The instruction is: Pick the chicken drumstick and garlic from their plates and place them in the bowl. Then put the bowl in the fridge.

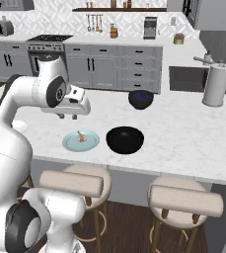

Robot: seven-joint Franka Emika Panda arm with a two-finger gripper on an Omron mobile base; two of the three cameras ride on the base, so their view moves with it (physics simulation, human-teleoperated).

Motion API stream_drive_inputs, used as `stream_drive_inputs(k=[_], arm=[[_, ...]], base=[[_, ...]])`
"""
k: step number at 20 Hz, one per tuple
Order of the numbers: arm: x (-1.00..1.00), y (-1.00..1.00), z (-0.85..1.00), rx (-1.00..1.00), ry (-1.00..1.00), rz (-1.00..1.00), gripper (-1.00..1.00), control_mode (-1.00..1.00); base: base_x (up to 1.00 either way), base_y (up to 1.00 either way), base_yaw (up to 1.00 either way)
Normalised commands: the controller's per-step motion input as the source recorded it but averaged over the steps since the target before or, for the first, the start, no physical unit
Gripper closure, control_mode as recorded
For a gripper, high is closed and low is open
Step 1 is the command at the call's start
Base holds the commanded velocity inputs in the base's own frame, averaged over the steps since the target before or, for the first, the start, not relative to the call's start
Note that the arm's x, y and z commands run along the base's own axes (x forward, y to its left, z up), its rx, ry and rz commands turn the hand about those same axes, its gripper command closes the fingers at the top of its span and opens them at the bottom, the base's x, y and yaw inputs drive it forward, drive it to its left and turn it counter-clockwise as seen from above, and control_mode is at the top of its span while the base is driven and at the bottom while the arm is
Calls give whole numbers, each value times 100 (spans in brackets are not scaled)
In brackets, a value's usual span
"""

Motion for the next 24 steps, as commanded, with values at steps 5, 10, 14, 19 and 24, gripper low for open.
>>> stream_drive_inputs(k=[5,10,14,19,24], arm=[[-57,14,-8,4,-1,1,-100,-100],[11,34,-70,15,0,0,-100,-100],[78,14,-53,3,4,0,-100,-100],[83,22,-45,0,2,0,-100,-100],[81,12,-25,0,8,0,-100,-100]], base=[[0,0,0],[0,0,0],[0,0,0],[0,0,0],[0,0,0]])
